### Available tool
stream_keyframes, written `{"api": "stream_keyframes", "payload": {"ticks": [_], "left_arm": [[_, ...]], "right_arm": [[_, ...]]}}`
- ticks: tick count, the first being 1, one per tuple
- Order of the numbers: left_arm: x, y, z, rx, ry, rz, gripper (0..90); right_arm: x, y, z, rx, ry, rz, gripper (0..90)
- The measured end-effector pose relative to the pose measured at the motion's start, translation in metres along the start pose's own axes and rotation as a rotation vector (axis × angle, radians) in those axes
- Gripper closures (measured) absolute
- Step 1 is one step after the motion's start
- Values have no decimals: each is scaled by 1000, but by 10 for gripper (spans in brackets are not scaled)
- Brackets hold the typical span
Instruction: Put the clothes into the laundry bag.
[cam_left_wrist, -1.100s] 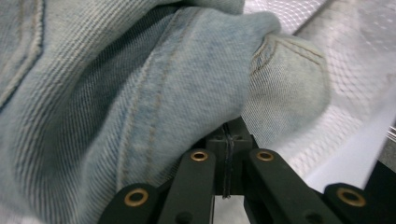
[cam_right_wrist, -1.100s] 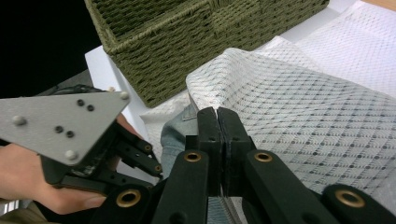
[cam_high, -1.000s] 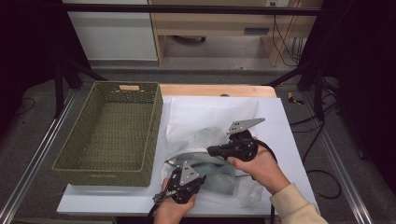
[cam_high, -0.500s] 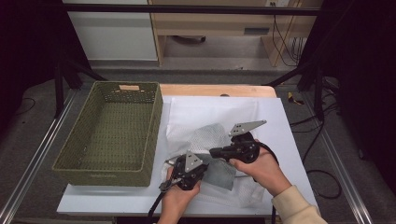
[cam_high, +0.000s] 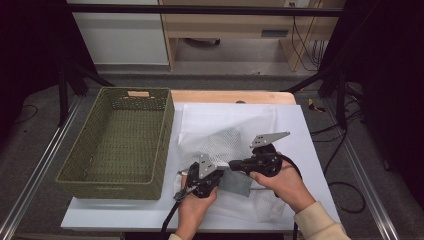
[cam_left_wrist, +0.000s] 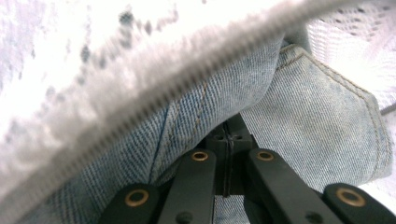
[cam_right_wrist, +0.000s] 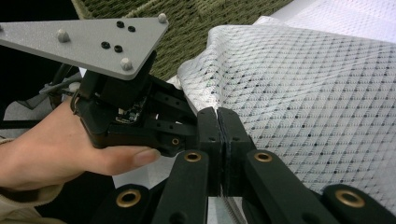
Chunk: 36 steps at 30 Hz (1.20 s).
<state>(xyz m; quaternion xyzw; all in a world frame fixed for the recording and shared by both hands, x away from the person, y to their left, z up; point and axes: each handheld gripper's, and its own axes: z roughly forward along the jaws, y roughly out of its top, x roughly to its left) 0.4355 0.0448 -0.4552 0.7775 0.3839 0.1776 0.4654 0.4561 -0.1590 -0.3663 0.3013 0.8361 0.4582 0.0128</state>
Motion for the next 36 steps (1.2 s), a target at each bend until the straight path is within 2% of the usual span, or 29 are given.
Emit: {"api": "stream_keyframes", "payload": {"ticks": [3,18,36], "left_arm": [[1,1,2,-19,6,-14,900],[3,6,11,-20,20,-27,900],[5,13,30,-23,37,-35,900]], "right_arm": [[-1,-1,0,-1,-1,4,894],[-8,-10,2,28,-42,16,894],[-16,-17,0,21,-52,39,894]]}}
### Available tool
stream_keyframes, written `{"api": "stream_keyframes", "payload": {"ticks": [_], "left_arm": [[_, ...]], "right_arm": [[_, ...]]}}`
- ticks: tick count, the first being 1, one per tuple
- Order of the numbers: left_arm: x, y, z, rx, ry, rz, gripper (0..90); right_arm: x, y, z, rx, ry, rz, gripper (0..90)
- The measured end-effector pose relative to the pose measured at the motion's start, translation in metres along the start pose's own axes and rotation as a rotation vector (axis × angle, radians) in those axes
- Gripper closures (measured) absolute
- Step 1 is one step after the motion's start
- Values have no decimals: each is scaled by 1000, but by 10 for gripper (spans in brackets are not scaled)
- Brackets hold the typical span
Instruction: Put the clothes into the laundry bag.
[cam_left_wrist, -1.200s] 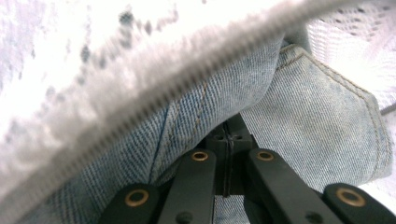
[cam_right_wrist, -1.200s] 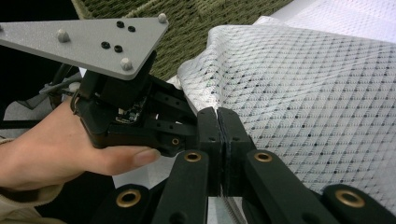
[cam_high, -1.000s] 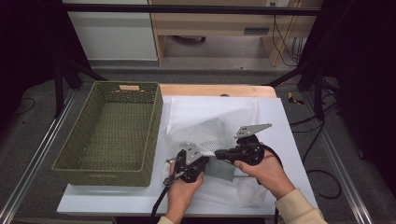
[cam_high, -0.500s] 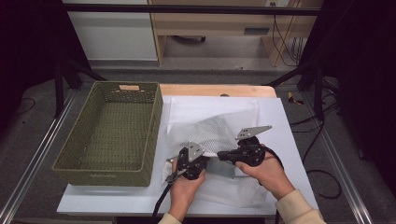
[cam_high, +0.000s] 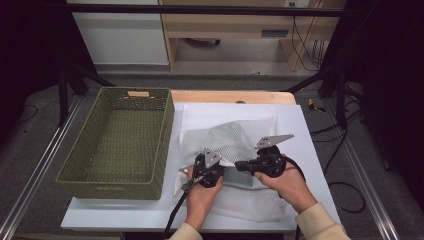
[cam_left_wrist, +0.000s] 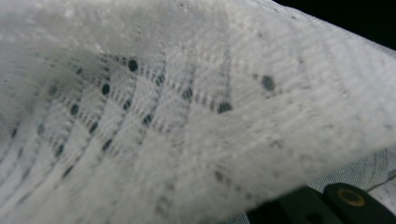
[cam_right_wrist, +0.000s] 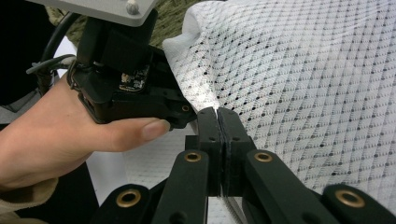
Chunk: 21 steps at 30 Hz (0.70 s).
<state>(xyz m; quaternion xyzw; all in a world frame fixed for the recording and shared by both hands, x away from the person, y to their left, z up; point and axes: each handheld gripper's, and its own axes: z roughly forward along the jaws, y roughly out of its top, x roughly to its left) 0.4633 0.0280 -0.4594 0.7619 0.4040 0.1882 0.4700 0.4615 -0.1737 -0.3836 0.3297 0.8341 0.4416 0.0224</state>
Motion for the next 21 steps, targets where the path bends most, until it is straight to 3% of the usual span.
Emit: {"api": "stream_keyframes", "payload": {"ticks": [4,13,21], "left_arm": [[-3,0,5,3,14,25,900],[-1,5,13,0,27,21,900],[1,7,16,10,33,37,900]], "right_arm": [[-4,-2,1,1,-5,4,894],[-11,-1,1,-6,-14,15,894],[-19,2,4,34,-49,10,894]]}}
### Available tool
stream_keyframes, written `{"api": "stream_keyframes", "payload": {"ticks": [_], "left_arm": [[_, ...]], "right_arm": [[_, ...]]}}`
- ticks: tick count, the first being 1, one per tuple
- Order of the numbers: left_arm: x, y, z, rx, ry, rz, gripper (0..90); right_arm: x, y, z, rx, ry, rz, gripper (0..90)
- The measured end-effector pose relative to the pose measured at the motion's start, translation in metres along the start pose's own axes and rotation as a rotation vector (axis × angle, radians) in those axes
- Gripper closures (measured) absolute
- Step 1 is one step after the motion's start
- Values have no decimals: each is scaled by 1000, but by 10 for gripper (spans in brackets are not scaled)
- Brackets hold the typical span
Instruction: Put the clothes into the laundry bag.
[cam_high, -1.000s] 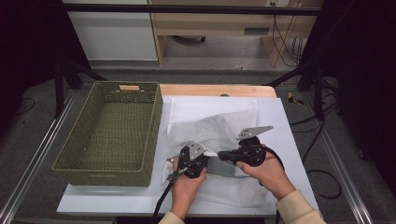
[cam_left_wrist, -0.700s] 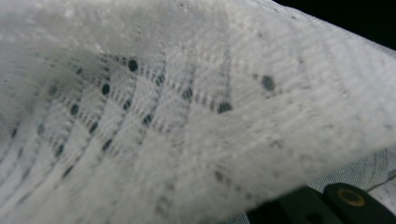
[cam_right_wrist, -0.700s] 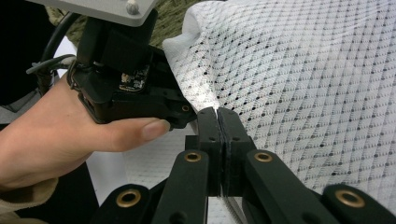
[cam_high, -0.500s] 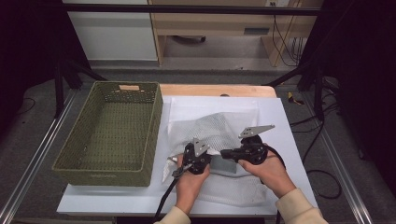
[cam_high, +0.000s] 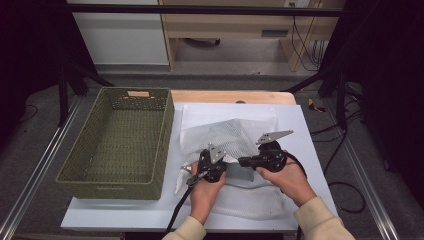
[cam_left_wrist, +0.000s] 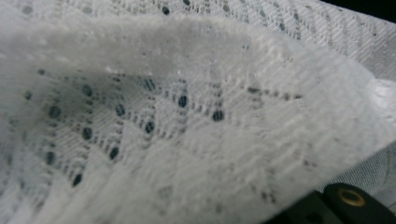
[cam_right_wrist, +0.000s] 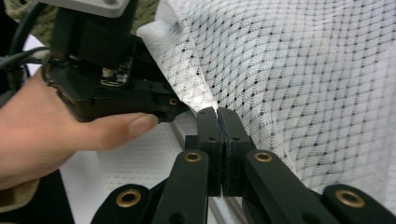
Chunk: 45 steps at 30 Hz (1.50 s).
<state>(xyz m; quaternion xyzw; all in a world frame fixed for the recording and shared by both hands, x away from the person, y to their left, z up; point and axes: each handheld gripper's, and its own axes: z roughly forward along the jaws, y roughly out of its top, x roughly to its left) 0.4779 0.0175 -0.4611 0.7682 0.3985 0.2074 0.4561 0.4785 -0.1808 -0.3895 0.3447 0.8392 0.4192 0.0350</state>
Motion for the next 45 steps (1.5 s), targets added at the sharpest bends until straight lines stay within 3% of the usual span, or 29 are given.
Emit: {"api": "stream_keyframes", "payload": {"ticks": [10,15,45], "left_arm": [[0,2,4,-5,10,1,900],[1,3,5,-10,16,-2,900],[9,7,26,-69,73,-17,900]], "right_arm": [[5,4,2,26,-104,-80,894],[8,7,2,33,-142,-97,894],[2,7,4,39,-125,-77,894]]}}
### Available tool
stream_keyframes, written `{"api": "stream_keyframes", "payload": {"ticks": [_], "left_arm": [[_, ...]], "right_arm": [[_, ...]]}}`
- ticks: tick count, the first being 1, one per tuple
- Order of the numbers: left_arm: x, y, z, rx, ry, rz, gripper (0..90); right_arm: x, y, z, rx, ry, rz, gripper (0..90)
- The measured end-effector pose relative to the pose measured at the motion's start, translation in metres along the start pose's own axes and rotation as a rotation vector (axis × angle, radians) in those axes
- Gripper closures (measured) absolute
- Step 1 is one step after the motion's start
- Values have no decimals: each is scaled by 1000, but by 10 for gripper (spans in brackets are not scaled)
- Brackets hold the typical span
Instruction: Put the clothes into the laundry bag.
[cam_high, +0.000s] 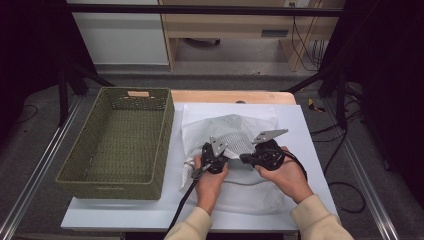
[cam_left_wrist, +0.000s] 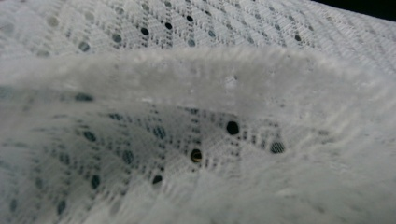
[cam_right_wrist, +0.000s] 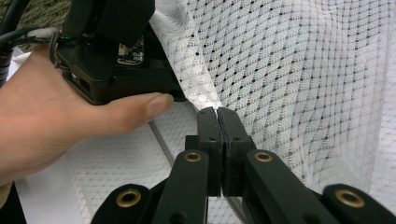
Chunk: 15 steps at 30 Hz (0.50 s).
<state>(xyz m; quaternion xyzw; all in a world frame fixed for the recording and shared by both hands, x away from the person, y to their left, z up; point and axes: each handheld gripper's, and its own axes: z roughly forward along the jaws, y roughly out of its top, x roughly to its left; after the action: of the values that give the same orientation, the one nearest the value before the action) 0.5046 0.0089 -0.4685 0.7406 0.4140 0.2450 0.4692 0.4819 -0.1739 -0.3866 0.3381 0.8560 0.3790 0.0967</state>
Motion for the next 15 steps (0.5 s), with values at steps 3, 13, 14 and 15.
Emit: {"api": "stream_keyframes", "payload": {"ticks": [3,13,14,15], "left_arm": [[0,0,2,-10,10,-5,900],[1,-1,-2,16,-13,-11,900],[1,-1,-5,24,-18,-13,900],[1,-2,-7,31,-26,-15,900]], "right_arm": [[0,0,1,-4,1,2,894],[-1,0,1,-8,2,6,894],[-1,0,0,-9,1,6,894],[-1,0,0,-9,1,6,894]]}}
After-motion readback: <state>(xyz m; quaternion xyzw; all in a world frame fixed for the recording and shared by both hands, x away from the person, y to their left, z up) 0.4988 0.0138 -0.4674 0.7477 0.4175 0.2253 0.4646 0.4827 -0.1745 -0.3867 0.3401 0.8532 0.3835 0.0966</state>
